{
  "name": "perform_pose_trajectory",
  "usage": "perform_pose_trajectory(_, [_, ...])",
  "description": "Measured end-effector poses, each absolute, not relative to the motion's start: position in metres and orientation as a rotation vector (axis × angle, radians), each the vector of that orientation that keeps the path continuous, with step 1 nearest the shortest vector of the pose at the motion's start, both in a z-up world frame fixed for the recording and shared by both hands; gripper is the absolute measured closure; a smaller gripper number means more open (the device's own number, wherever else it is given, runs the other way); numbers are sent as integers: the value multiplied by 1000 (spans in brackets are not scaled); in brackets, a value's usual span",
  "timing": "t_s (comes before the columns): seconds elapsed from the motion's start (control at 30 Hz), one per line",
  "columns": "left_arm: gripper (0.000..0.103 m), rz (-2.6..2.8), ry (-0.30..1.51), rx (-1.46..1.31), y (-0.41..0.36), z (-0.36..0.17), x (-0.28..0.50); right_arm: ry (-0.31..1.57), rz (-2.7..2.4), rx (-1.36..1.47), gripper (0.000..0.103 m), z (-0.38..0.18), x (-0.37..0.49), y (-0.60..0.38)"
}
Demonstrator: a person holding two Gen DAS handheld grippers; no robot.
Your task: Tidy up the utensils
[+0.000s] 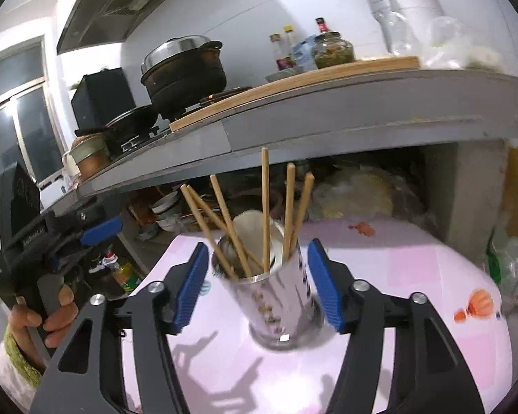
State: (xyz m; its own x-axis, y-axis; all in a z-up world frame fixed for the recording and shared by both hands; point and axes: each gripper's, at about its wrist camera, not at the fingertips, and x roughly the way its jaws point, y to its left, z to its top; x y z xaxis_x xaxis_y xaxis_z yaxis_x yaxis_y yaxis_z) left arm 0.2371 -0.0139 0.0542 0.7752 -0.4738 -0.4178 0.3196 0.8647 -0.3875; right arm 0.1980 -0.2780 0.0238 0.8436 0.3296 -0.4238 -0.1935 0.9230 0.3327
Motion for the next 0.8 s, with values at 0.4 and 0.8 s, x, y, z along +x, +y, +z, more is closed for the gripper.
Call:
perform_pose_trajectory(0.4, [13,-294,643,-122,-27,25,140,552,102,154,12,27,100,-264])
perform_pose_trajectory(0.8, [8,-183,604,13,-32,28,73,560,-47,167,6,26,41,-270])
